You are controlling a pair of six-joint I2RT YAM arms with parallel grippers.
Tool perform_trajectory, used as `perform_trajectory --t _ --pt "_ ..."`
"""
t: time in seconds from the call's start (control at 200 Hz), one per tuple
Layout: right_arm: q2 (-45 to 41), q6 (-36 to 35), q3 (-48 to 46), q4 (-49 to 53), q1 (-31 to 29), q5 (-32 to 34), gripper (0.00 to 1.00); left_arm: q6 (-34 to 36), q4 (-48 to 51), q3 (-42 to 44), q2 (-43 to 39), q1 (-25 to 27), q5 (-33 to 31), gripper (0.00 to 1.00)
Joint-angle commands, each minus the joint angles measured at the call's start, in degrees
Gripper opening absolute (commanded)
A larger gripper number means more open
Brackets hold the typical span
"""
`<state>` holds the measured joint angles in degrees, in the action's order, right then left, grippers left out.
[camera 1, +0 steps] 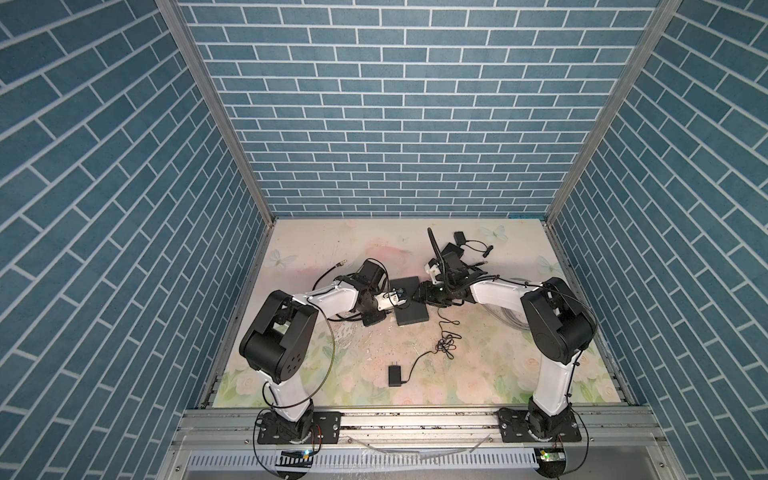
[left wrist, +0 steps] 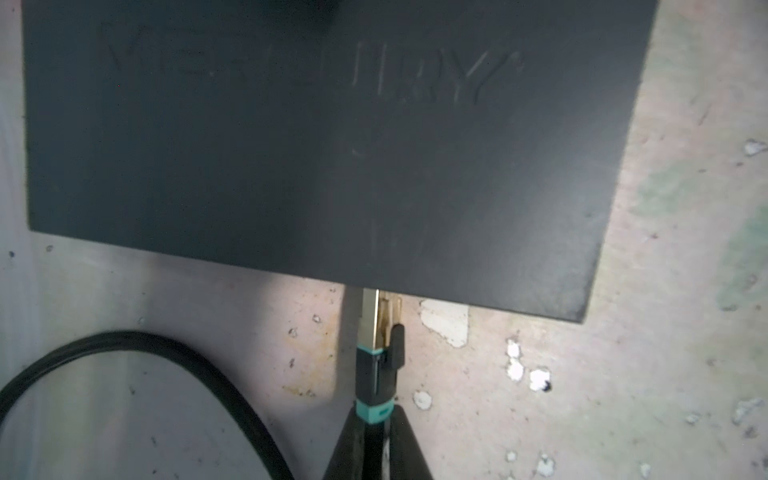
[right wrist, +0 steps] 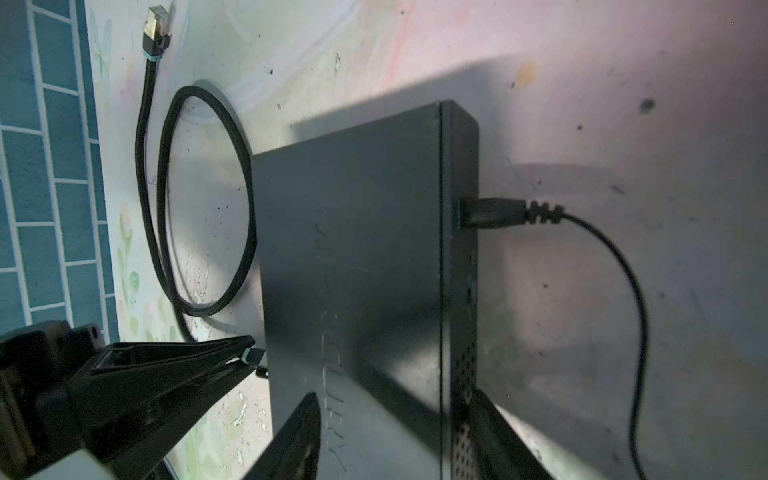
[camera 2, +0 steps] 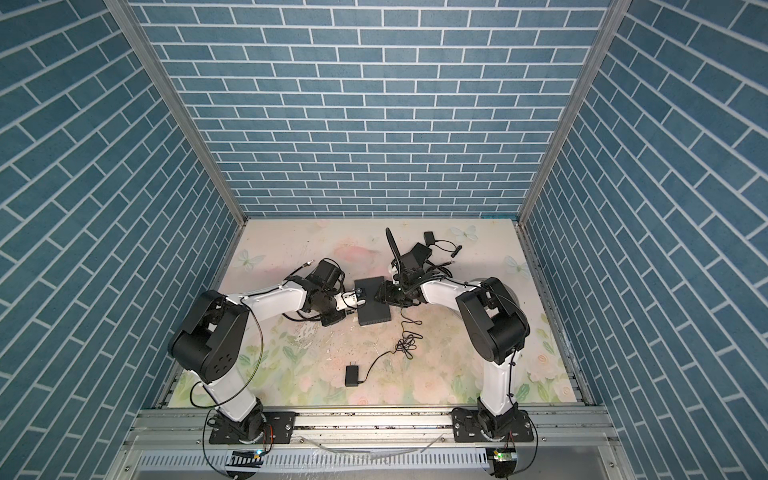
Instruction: Insert the plug into the switch port
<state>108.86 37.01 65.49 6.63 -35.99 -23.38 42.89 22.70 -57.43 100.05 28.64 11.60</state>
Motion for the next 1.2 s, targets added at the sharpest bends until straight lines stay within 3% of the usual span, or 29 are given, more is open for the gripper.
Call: perform_trajectory --t 0.0,0.17,0.34,0.455,0.61,0.86,0.975,1.195 --pt "1.35 -1.77 2.62 0.67 0.17 -0.62 0.57 -0.73 -0.36 0.41 -1.31 0.10 -1.10 0.15" --pt "1.88 -2.19 3.31 1.08 0.13 -0.35 0.57 0.48 2.88 -0.15 -1.60 -0.24 -1.01 0.15" --pt "2.28 -2.38 4.03 1.51 0.13 -0.44 0.57 0.17 4.78 -2.33 -0.90 -1.69 3.43 0.15" --pt "1.31 -3.36 3.53 1.88 0.13 0.41 0.57 0.15 6.32 -3.74 -0.42 -2.43 4.13 0.20" --pt "-2.88 -7.94 1.40 1.60 0.28 0.95 0.58 -0.59 5.76 -3.67 -4.04 -5.55 10.28 0.11" --pt "-7.80 -14.15 -0.77 0.63 0.31 0.96 0.58 0.42 8.20 -2.54 -10.12 -5.91 7.06 0.28" --pt "-7.95 -14.21 -1.89 -0.84 0.28 0.50 0.58 2.12 5.22 2.14 -11.42 -4.78 1.99 0.30" --pt "-8.09 -13.29 -3.47 -3.56 0.30 -0.44 0.58 3.09 6.07 2.91 -8.66 -2.47 0.20 0.30"
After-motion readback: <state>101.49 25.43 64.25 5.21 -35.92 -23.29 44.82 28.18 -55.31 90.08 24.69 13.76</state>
